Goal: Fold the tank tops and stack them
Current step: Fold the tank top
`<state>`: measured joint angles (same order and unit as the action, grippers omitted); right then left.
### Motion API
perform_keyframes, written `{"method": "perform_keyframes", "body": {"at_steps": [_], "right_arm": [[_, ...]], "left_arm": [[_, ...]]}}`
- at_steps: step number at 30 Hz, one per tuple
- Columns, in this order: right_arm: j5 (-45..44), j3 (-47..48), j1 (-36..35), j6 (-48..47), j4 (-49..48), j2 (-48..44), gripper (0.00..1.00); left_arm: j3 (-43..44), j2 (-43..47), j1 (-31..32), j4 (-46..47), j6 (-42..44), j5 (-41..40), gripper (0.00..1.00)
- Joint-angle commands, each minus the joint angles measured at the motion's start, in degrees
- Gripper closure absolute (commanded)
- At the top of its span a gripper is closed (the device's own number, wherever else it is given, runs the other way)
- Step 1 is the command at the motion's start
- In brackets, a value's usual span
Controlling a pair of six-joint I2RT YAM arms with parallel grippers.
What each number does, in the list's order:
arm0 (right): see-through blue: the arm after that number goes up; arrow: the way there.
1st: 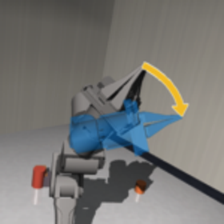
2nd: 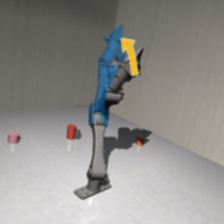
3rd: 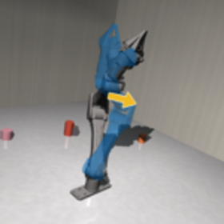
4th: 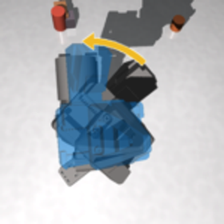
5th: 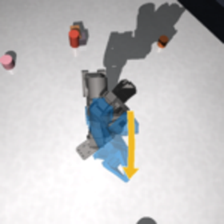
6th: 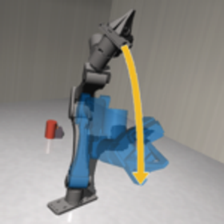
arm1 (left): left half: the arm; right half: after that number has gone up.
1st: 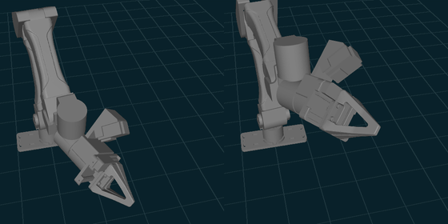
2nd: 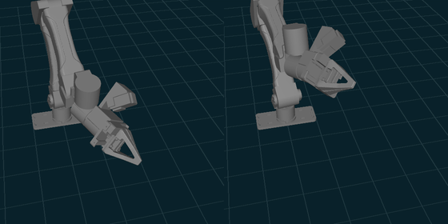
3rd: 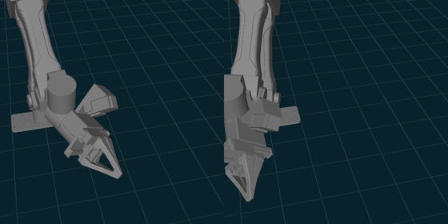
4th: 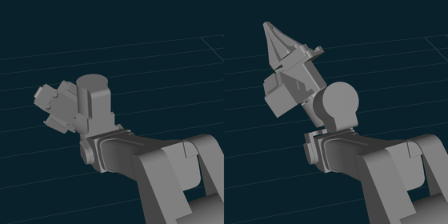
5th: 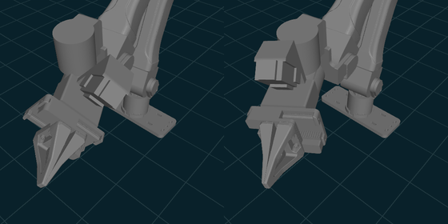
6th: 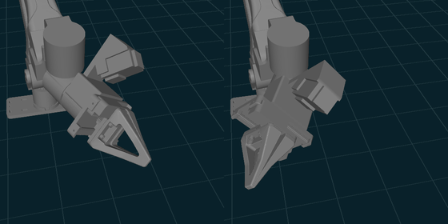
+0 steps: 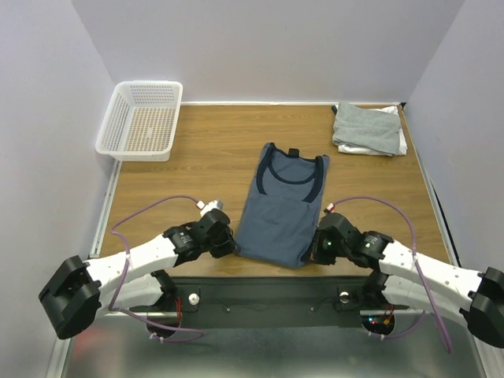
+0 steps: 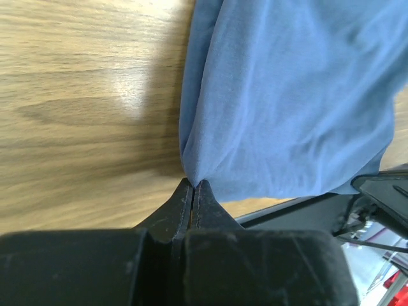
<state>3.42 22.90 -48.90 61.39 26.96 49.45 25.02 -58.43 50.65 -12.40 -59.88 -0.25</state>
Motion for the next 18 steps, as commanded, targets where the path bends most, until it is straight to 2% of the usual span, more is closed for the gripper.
{"method": "perform_keyframes", "body": {"at_steps": [1, 11, 15, 18], "right_arm": [[-1.7, 4.3, -4.4, -3.6, -1.6, 1.4, 1.00], [-10.8, 16.6, -25.9, -2.8, -3.0, 13.6, 1.00], [-11.9, 23.8, -30.2, -5.7, -3.3, 20.8, 1.00], [-11.6, 25.3, -30.4, -7.1, -3.4, 22.7, 1.00]], "left_arm": [[1.7, 5.1, 0.4, -5.5, -1.6, -3.7, 1.00], [4.0, 15.5, 0.6, -21.9, -8.1, -10.5, 1.00], [7.8, 19.1, 0.5, -28.6, -10.0, -15.8, 1.00], [10.5, 20.1, 0.5, -28.5, -9.9, -19.3, 1.00]]}}
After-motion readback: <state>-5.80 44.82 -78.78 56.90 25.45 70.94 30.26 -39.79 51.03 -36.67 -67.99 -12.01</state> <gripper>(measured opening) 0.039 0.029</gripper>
